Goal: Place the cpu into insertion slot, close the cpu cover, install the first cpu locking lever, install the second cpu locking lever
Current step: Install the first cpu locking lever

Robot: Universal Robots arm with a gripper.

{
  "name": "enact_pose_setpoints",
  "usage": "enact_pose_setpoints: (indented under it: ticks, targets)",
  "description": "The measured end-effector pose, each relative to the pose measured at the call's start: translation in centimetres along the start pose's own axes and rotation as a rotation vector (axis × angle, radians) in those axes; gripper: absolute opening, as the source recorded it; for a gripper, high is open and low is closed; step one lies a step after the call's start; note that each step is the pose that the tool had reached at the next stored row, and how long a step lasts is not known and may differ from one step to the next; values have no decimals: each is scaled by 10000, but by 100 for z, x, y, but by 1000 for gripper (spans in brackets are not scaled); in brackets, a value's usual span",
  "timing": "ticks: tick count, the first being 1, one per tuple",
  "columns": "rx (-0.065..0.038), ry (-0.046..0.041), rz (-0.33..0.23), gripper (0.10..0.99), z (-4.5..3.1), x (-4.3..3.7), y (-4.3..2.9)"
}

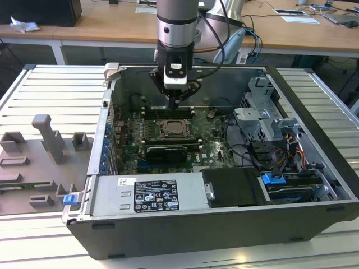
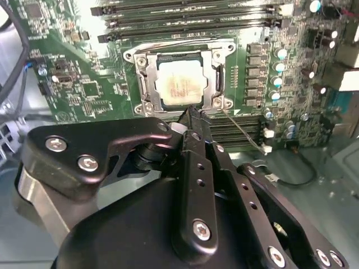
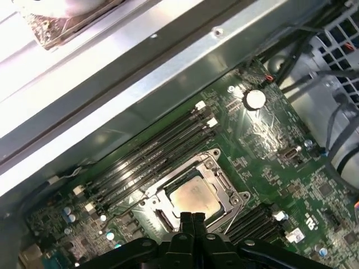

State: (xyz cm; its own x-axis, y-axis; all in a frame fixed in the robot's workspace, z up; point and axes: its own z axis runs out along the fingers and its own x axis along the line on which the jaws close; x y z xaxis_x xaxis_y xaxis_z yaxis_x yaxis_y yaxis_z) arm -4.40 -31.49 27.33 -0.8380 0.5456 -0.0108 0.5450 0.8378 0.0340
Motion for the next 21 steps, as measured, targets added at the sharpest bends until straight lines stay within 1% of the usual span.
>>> enact_pose_setpoints:
  ticks: [3, 6, 8, 12, 14, 17, 21]
  targets:
    - [-5, 21, -608, 106, 4, 0, -1]
    - [-16, 55, -1605, 106, 10, 0, 0]
    - [-20, 67, -1960, 106, 11, 0, 0]
    - [-33, 104, -3052, 106, 12, 1, -1]
    - [-34, 112, -3291, 106, 12, 1, -1]
    - [-41, 118, -3429, 106, 13, 13, -9]
    - [-41, 120, -3465, 106, 11, 91, -59]
